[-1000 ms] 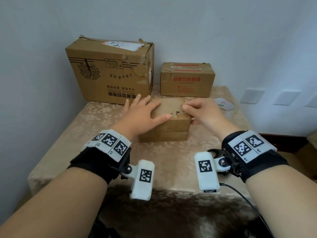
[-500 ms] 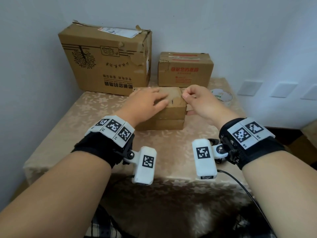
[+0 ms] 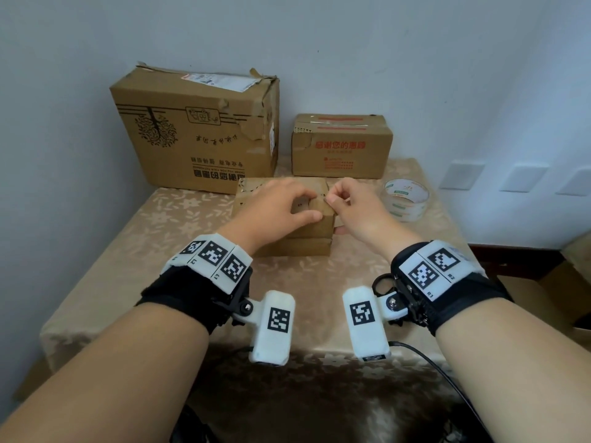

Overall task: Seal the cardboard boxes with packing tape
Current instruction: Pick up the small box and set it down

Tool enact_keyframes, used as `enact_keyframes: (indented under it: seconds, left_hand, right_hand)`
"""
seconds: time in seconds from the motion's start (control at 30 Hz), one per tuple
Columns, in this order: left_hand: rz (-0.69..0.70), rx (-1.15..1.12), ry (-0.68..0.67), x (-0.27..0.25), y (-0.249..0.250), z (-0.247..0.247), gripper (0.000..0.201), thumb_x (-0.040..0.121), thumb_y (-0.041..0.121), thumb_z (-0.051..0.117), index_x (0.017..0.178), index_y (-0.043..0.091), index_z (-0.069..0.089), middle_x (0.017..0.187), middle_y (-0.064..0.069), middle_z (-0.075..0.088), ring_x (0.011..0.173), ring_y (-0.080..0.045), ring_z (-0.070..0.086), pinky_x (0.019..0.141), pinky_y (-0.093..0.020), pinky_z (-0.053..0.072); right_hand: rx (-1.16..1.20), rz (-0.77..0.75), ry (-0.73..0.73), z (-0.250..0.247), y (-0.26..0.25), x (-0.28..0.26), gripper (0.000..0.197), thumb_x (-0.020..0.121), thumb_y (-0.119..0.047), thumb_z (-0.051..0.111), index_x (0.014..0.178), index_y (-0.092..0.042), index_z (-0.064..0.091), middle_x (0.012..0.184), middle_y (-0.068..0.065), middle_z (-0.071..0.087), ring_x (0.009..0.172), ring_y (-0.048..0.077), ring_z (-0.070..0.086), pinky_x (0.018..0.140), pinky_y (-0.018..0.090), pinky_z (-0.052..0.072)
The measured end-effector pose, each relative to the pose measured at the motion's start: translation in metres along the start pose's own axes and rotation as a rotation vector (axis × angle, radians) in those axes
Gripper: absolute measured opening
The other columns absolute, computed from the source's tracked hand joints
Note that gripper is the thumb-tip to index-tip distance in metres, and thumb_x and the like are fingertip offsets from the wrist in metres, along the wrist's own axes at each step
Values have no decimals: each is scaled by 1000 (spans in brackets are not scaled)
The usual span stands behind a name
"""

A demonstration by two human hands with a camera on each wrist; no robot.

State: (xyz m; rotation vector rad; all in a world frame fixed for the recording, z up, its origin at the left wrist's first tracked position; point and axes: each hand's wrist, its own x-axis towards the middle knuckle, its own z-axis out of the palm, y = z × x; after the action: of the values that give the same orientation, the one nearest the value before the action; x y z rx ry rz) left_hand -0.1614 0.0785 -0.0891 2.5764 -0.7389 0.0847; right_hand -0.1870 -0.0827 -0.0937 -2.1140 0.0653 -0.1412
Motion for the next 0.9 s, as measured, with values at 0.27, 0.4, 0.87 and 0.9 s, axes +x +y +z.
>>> enact_keyframes:
  seconds: [0.27, 0.4, 0.87, 0.9]
  left_hand:
    - [-151, -122, 53, 13, 8, -2, 7, 90, 36, 59, 86, 30, 61, 105, 7, 49, 117, -22, 41, 103, -42, 34]
    - [-175, -136, 49, 16, 8, -3, 14, 90, 34, 59, 77, 32, 58, 102, 9, 49, 119, -23, 41, 105, -44, 33]
    - [29, 98, 3, 7, -3, -2, 57, 83, 51, 63, 131, 28, 45, 131, 6, 47, 121, -16, 40, 104, -37, 34]
    - [9, 7, 7, 5, 1, -2, 60, 85, 52, 60, 135, 26, 43, 136, 6, 45, 124, -14, 40, 105, -35, 34]
  right_hand:
    - [-22, -22, 1, -8, 5, 10, 14, 96, -19, 55, 82, -21, 56, 89, -4, 60, 89, 18, 59, 79, 38, 57]
    - [-337, -13, 285, -31, 27, 24, 11, 95, -17, 52, 103, -21, 59, 111, -1, 62, 108, 21, 56, 94, 36, 43]
    - [-145, 61, 172, -64, 48, 16, 25, 98, -13, 52, 118, -17, 65, 108, 3, 64, 94, 15, 55, 79, 26, 38]
    - [-59, 6, 153, -64, 40, 13, 21, 97, -12, 53, 113, -16, 67, 105, 1, 65, 94, 14, 56, 81, 25, 40]
